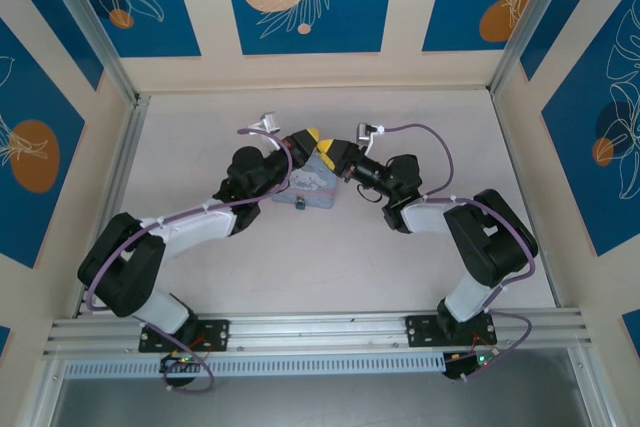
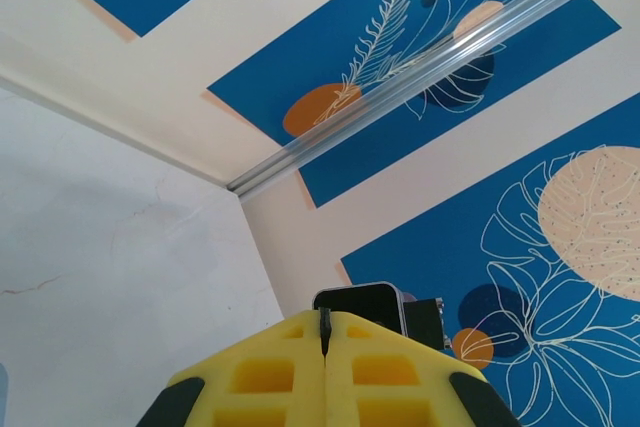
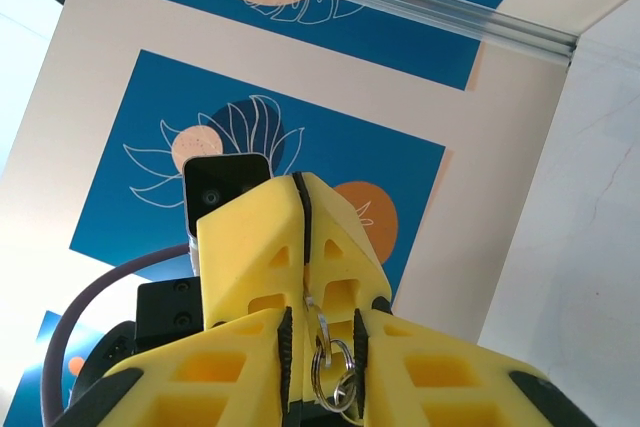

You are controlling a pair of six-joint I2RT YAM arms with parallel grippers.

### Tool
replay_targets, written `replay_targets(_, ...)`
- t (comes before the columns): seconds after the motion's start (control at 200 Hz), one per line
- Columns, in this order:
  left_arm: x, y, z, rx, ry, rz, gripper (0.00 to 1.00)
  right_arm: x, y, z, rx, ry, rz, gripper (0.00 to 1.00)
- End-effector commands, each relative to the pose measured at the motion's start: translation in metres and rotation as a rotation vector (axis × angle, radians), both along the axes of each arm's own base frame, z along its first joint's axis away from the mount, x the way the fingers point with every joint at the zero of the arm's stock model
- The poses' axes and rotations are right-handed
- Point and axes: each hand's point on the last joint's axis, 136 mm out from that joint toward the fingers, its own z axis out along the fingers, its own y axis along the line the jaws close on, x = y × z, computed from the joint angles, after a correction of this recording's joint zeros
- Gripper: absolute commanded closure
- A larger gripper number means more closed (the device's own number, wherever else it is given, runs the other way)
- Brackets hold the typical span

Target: Unlock the padlock with the key

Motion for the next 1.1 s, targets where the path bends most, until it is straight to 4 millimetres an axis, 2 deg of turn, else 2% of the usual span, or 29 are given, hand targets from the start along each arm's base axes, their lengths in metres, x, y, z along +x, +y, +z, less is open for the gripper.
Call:
replay_targets(0.0, -0.001, 0.000, 0.008, -0.025, -0.029, 0.010, 1.00, -0.002, 0.003, 0.014, 0.029, -0.049, 0.013, 0.76)
replay_targets(0.445, -0.002, -0.001, 0.006, -0.023, -0.026, 0.012, 1.00, -0.002, 0.006, 0.017, 0.032, -0.053, 0.026, 0.83)
replay_targets(0.61, -0.004, 0.000, 0.001, -0.022, -0.019, 0.013, 1.00, -0.001, 0.007, 0.021, 0.038, -0.059, 0.028, 0.90)
replay_targets(0.745, -0.006, 0.004, -0.003, -0.026, -0.012, 0.025, 1.00, 0.000, 0.007, 0.022, 0.042, -0.057, 0.023, 1.00)
replay_targets(1.06, -0.012, 0.009, -0.009, -0.023, 0.001, 0.045, 1.00, 0.003, 0.008, 0.019, 0.045, -0.045, 0.017, 1.00)
replay_targets(1.095, -0.013, 0.009, -0.009, -0.023, 0.001, 0.045, 1.00, 0.003, 0.009, 0.020, 0.046, -0.044, 0.022, 0.92)
